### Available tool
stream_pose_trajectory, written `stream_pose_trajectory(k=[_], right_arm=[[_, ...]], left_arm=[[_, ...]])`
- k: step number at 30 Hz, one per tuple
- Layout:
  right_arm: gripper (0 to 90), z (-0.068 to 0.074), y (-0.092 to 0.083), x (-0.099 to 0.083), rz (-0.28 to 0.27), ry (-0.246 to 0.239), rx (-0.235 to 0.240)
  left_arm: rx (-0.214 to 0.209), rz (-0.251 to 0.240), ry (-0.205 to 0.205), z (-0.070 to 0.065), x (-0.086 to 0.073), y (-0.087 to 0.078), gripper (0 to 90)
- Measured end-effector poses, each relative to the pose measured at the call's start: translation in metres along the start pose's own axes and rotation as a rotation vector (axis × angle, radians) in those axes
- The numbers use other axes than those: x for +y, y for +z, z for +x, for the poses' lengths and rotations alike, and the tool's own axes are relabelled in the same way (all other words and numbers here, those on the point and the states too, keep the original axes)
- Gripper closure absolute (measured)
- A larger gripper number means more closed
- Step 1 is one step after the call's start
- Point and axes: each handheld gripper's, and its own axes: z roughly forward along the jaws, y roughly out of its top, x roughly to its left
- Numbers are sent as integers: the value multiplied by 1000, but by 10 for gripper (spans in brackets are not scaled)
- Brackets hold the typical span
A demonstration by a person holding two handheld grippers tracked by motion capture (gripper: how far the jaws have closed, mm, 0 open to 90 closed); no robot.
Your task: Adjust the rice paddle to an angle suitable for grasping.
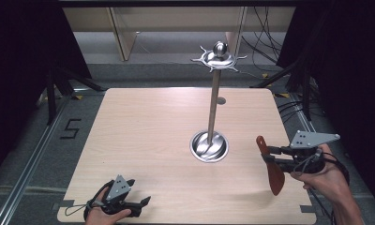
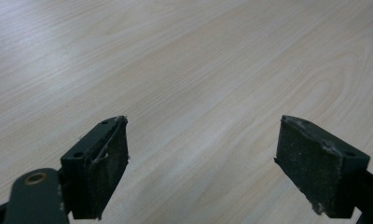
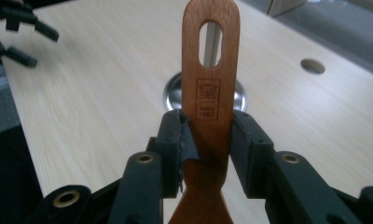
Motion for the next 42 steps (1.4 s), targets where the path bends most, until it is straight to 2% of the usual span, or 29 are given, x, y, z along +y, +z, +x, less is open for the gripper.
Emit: stream_pose_trajectory(k=[2, 3, 6, 7, 9, 11, 12, 13, 14, 16, 17, 18, 19, 20, 21, 22, 25, 26, 28, 29, 31, 32, 33, 35, 36, 37, 38, 39, 42], right_arm=[[671, 0, -1, 6, -27, 1, -1], [671, 0, 0, 8, -59, -2, -10], [671, 2, -1, 16, -64, 18, -4], [671, 1, 1, 23, -105, -2, -10], [671, 1, 1, 26, -100, -7, -4], [671, 1, 2, 37, -133, -21, -6], [671, 3, 3, 38, -152, -5, -10], [671, 3, 3, 38, -152, -5, -10], [671, 2, 2, 41, -144, -20, -2], [671, 2, 2, 47, -159, -16, -7], [671, 2, 2, 52, -181, -13, -4], [671, 2, 1, 55, -184, -12, -7], [671, 2, 2, 58, -208, -13, -16], [671, 1, 0, 62, -218, -24, -14], [671, 0, 0, 66, -239, -30, -19], [671, 0, 0, 66, -239, -30, -19], [671, 3, -3, 84, -283, -51, -44], [671, 5, -4, 88, -288, -46, -54], [671, 5, -6, 93, -271, -54, -48], [672, 4, -7, 102, -278, -83, -63], [671, 4, -9, 108, -284, -73, -73], [671, 4, -8, 112, -294, -80, -80], [671, 5, -9, 115, -289, -73, -60], [671, 4, -10, 118, -294, -92, -80], [671, 4, -10, 121, -298, -89, -72], [671, 4, -10, 125, -302, -89, -80], [671, 4, -10, 125, -302, -89, -80], [671, 3, -11, 130, -306, -90, -85], [671, 2, -10, 133, -316, -75, -85]], left_arm=[[3, 9, 29, 3, 1, -1, 161], [-5, 19, 25, 3, 1, -2, 161], [0, 3, 16, 2, 0, 0, 161], [1, 0, 11, 1, 0, 0, 161], [-5, 19, 24, 3, 1, -1, 161], [11, 31, 34, 3, 1, -2, 161], [11, 20, -15, 1, -1, -1, 161], [11, 20, -15, 1, -1, -1, 161], [2, -8, -37, -1, -1, 1, 161], [1, -15, -22, 0, 0, 1, 161], [4, 26, -17, 1, -1, -1, 161], [7, 6, 14, 3, 0, 0, 161], [6, -5, -1, 2, 0, 1, 161], [5, 9, 20, 4, 0, 0, 161], [3, 2, 3, 3, 0, 1, 161], [3, 2, 3, 3, 0, 1, 161], [6, 19, 20, 4, 0, -1, 161], [2, 5, -11, 2, -1, 0, 161], [1, 8, -13, 1, -1, 0, 161], [8, 15, 25, 5, 0, -1, 161], [1, 6, -10, 2, -1, 0, 161], [2, 24, 17, 3, 0, -1, 161], [1, 18, 14, 3, 0, 0, 161], [4, 8, 3, 2, 0, 0, 161], [0, 5, -10, 2, 0, 0, 161], [-4, 31, 14, 3, 0, -2, 161], [-4, 31, 14, 3, 0, -2, 161], [0, 10, 6, 3, 0, 0, 161], [1, 22, 25, 4, 0, -1, 161]])
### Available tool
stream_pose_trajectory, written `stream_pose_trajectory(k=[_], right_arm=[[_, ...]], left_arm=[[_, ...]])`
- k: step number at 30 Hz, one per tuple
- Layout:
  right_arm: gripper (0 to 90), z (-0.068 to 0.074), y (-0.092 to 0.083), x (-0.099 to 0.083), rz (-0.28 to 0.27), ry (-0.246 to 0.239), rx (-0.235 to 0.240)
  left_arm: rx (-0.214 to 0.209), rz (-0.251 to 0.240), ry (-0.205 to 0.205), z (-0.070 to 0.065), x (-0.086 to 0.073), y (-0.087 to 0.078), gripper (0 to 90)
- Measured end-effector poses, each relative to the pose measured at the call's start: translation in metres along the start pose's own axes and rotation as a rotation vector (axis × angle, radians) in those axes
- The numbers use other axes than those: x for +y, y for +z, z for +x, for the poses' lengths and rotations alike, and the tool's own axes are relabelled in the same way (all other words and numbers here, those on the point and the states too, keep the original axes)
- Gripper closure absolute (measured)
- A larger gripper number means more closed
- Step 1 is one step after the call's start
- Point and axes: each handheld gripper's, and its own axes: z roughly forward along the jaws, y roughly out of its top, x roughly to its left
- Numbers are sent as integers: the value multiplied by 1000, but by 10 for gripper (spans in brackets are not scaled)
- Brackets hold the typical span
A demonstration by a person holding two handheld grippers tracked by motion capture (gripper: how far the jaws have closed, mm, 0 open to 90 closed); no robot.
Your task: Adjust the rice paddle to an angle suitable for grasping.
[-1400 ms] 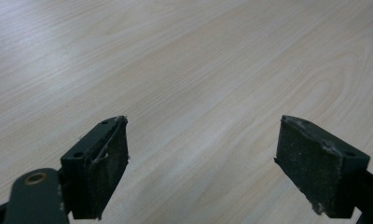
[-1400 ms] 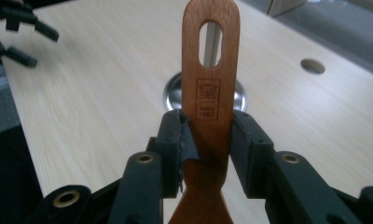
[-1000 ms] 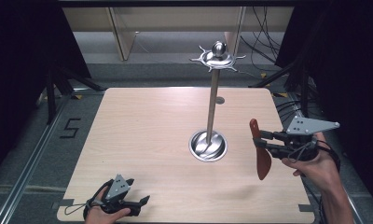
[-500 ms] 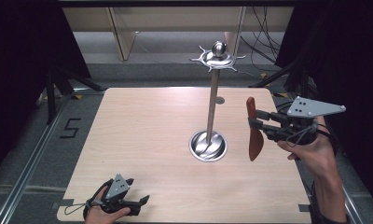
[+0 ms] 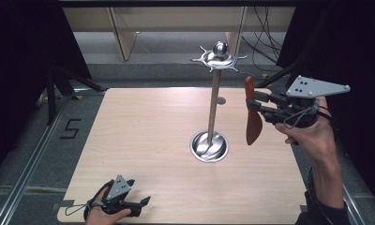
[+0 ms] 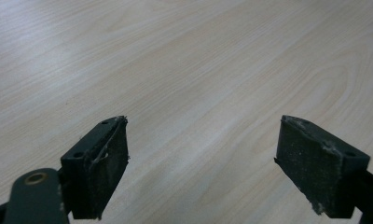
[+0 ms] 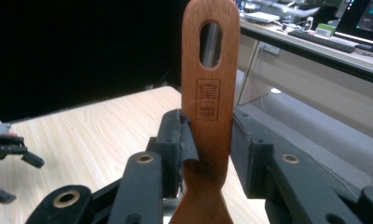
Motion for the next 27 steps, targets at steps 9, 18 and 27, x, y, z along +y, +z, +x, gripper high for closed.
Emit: stream_pose_trajectory(k=[9, 18, 27], right_arm=[[671, -5, 6, 13, -25, 23, 7], [671, -6, 11, 16, -26, 38, 12], [671, -7, 24, 21, -32, 49, 23]], left_arm=[[-1, -7, -3, 0, 0, 0, 160], [0, 6, -40, -3, -1, 0, 160], [-8, 2, -41, -3, -1, 0, 160]])
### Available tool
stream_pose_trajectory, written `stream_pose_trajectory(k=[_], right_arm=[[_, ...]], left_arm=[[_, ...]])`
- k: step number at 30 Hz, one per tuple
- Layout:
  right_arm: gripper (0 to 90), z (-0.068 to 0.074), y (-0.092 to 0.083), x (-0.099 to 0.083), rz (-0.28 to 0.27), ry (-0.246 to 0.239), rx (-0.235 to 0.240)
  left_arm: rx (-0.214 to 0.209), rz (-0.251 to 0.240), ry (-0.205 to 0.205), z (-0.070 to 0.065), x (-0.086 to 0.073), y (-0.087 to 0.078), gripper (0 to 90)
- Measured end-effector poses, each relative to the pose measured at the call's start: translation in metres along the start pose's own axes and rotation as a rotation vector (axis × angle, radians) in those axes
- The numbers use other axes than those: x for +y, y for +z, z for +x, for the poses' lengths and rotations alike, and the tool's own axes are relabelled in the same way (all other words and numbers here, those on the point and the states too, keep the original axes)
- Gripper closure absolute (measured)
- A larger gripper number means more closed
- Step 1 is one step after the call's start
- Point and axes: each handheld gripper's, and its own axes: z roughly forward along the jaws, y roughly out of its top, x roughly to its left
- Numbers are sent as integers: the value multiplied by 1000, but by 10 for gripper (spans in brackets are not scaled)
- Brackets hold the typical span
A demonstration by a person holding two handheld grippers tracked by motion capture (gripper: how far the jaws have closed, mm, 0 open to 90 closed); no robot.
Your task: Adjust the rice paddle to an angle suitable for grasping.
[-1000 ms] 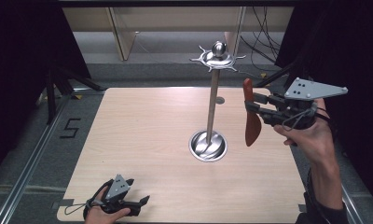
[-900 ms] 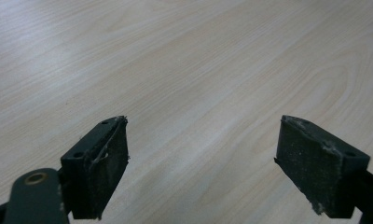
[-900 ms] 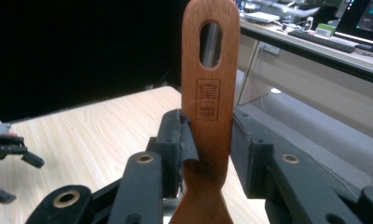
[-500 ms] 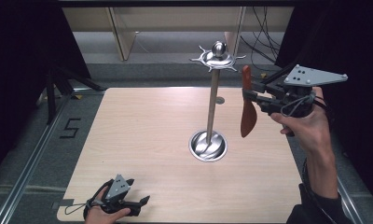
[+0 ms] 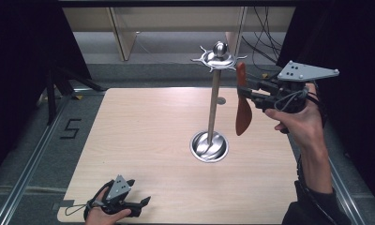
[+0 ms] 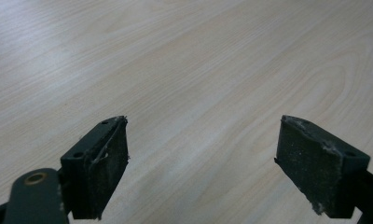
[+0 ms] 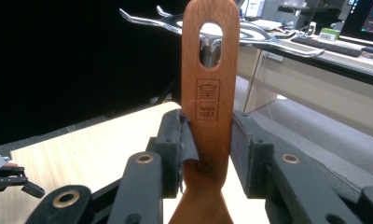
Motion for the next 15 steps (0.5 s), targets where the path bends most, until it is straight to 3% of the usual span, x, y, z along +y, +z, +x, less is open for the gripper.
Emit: stream_pose_trajectory(k=[5, 7, 9, 10, 11, 13, 14, 15], right_arm=[[671, 0, 6, 3, 6, -9, -3], [671, 0, 9, 4, 17, 6, 6], [671, -1, 11, 4, 17, 2, -2], [670, -1, 12, 3, 15, 4, 2], [670, -1, 13, 3, 23, 15, -1], [670, -2, 15, 3, 27, 6, -1], [670, -3, 17, 2, 23, 4, 1], [670, -2, 18, 2, 25, 21, 9]], left_arm=[[16, 3, 13, 1, 1, 0, 160], [-1, -1, 16, 1, 0, 0, 160], [17, 6, 20, 2, 1, -1, 160], [13, 1, 7, 1, 0, 0, 160], [-4, -1, 29, 1, 1, 0, 160], [6, 7, 46, 3, 1, 0, 160], [16, 3, 15, 1, 1, 0, 160], [15, 6, 18, 2, 1, 0, 160]])
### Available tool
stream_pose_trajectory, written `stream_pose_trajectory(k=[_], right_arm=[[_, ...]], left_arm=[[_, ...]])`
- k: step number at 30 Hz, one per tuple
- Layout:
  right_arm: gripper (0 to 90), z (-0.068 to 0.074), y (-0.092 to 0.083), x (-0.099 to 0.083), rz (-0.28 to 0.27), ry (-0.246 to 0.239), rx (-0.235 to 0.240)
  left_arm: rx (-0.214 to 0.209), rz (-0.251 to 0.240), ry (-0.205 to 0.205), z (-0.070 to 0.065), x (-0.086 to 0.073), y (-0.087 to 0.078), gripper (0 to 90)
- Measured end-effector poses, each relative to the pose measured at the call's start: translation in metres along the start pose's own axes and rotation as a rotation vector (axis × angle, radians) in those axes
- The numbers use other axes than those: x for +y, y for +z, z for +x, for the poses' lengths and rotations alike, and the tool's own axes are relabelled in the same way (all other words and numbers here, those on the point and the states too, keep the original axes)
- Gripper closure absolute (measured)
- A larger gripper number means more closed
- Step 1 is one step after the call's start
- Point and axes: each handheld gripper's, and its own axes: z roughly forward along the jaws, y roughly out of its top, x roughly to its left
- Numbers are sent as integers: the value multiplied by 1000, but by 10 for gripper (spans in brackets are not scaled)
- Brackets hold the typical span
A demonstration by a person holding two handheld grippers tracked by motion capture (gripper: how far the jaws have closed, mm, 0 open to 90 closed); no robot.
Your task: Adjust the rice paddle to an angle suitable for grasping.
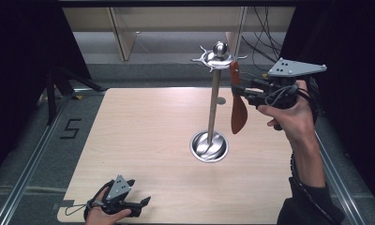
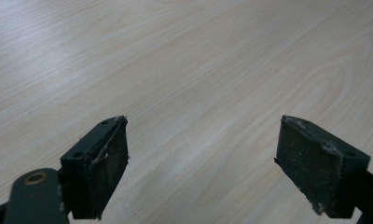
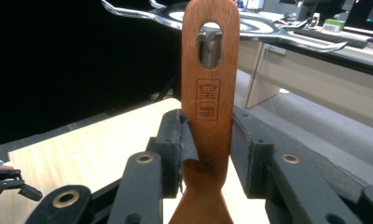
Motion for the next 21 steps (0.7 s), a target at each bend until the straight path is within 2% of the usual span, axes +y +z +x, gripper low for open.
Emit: stream_pose_trajectory(k=[1, 2, 3, 4, 5, 6, 7, 8, 9, 10, 12, 13, 14, 16, 18, 19, 20, 21], right_arm=[[670, 0, 1, 0, -1, -2, 0], [670, 0, 1, -1, 1, 6, -5], [669, 0, 2, -1, 0, -1, -6], [669, -1, 3, -1, -3, 4, 5], [670, 0, 3, -1, -4, 13, 6], [670, -1, 3, -1, -10, 0, -4], [669, 0, 3, -1, -1, -2, -6], [669, 0, 3, -1, -1, -2, -6], [669, -1, 3, -2, -7, -2, -1], [669, -1, 3, -3, -8, 12, 6], [669, -1, 3, -4, -11, 18, 14], [668, -1, 3, -5, -12, 22, 17], [668, -1, 3, -5, -15, 22, 20], [667, 0, 2, -5, -13, 27, 10], [666, 0, 2, -6, -12, 39, 16], [663, -2, 1, -6, -21, 17, 14], [663, -2, 1, -6, -21, 17, 14], [654, -2, 1, -8, -36, 49, 37]], left_arm=[[-18, -6, -15, -2, 0, 1, 160], [-18, -6, -15, -2, 0, 1, 160], [-19, -8, 16, 1, 0, 1, 160], [-5, -5, -9, -1, 0, 0, 160], [-1, -1, -2, 0, 0, 0, 160], [-11, -6, -20, -2, 0, 0, 160], [-18, -5, 16, 0, 0, 0, 160], [-18, -5, 16, 0, 0, 0, 160], [-6, 3, 39, 2, 1, -1, 160], [1, -1, -5, 0, 0, 0, 160], [-19, -3, -13, -2, 0, 0, 160], [-14, 0, 32, 1, 0, 0, 160], [-14, 0, 32, 1, 0, 0, 160], [-3, -6, -8, -1, 0, 0, 160], [-15, -10, -9, -1, 0, 0, 160], [-14, 2, 34, 2, 0, 0, 160], [-14, 2, 34, 2, 0, 0, 160], [-18, -17, -13, -1, 0, 1, 160]])
